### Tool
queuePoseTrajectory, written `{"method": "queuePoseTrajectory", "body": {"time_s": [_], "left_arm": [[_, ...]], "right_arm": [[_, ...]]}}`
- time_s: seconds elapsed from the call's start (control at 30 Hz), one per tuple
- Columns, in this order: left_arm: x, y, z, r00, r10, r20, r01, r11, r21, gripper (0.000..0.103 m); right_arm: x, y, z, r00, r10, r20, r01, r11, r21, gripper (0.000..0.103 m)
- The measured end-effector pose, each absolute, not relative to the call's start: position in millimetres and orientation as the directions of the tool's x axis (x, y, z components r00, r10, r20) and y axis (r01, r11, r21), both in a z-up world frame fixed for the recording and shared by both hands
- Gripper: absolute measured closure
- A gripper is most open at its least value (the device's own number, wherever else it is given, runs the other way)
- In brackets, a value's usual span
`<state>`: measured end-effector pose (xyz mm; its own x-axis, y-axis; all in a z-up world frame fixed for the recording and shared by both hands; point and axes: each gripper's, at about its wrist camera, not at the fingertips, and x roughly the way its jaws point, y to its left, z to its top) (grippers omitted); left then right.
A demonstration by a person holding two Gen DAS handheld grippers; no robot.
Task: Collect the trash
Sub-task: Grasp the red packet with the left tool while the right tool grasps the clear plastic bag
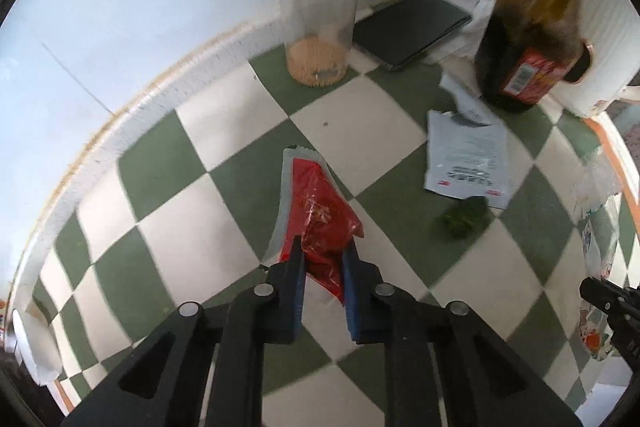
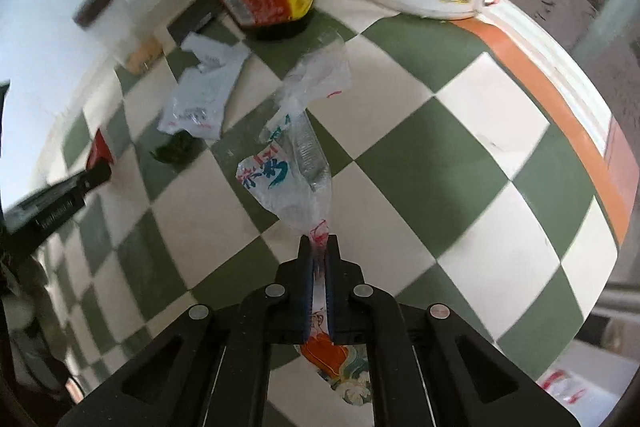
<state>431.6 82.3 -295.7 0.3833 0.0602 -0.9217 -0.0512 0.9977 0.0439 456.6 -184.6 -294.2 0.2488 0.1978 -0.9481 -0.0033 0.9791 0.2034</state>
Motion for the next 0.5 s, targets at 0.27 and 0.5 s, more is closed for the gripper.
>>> {"method": "queuePoseTrajectory", "body": {"time_s": [0.27, 0.5], "left_arm": [[362, 30, -212, 0.498, -0.001, -0.867, 0.029, 0.999, 0.015, 0.090], [326, -64, -168, 0.524, -0.142, -0.840, 0.217, 0.976, -0.029, 0.090]], "right_arm": [[388, -244, -246, 0.378, 0.283, -0.881, 0.072, 0.940, 0.333, 0.098], [301, -332, -212, 0.492, 0.279, -0.825, 0.174, 0.897, 0.407, 0.099]]}}
